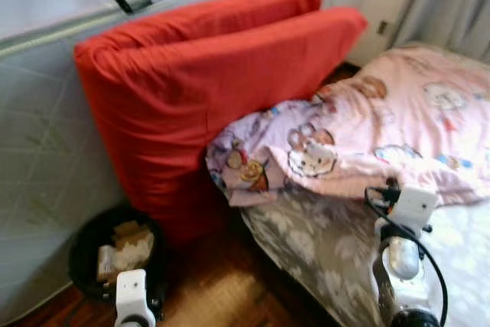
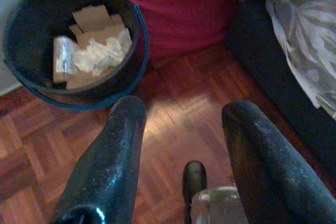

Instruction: Clean up the room

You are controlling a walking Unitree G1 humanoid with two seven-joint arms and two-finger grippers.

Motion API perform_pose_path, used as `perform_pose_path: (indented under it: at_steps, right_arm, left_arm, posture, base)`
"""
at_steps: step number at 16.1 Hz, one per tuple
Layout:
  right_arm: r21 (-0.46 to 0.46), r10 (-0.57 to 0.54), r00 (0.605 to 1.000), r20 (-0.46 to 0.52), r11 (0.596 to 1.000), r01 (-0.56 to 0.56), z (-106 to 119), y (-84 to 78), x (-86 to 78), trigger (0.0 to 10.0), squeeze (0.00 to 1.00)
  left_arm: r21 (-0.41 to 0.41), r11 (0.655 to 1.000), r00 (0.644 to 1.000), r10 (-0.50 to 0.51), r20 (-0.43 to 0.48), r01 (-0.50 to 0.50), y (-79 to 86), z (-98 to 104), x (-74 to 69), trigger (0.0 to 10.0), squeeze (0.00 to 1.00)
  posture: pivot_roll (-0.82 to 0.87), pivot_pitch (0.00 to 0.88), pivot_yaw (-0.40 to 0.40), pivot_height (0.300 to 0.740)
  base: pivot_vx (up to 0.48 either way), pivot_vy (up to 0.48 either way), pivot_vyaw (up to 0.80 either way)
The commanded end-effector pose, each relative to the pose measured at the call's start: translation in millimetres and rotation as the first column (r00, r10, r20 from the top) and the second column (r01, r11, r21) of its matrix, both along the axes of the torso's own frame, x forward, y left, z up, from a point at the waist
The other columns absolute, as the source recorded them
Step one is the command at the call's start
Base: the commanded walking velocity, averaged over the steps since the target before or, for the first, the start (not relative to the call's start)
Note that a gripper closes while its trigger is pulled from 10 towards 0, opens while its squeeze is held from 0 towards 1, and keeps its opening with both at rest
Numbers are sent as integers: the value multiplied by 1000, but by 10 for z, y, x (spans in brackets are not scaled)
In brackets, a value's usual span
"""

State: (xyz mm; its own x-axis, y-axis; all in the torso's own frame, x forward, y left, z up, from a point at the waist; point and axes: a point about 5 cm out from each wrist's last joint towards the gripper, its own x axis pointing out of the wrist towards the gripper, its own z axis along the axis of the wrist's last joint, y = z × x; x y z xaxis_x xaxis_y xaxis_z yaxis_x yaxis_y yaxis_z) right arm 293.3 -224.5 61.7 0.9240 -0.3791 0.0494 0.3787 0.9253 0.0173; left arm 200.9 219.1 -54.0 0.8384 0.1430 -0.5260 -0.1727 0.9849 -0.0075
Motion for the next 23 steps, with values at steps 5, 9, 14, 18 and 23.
perform_pose_path:
  at_steps: [5,9,14,18,23]
  right_arm:
    - [-53,-4,997,82,999,8,182,-53,27,10000,0]
    - [-51,0,995,99,999,6,242,-78,37,10000,0]
    - [-6,47,992,-113,999,-48,-95,11,-16,10000,0]
    - [64,35,942,-334,998,-15,-471,-14,-163,10000,0]
    - [92,-32,850,-526,991,94,-819,-130,-444,10000,0]
  left_arm:
    - [16,1000,1000,-13,-14,13,-5,-25,-55,10000,0]
    - [12,1000,1000,-17,-18,17,-26,-27,-60,10000,0]
    - [17,1000,999,-26,-30,26,-41,-31,-60,10000,0]
    - [20,999,999,-43,-33,44,-73,-37,-65,10000,0]
    - [19,998,997,-66,-39,67,-71,-41,-69,10000,0]
  posture:
    - [43,50,20,740]
    - [38,59,18,740]
    - [39,67,19,740]
    - [40,68,19,740]
    - [35,71,22,740]
  base:
    - [-280,0,0]
    - [-140,0,0]
    - [0,0,0]
    - [0,0,0]
    - [0,0,0]
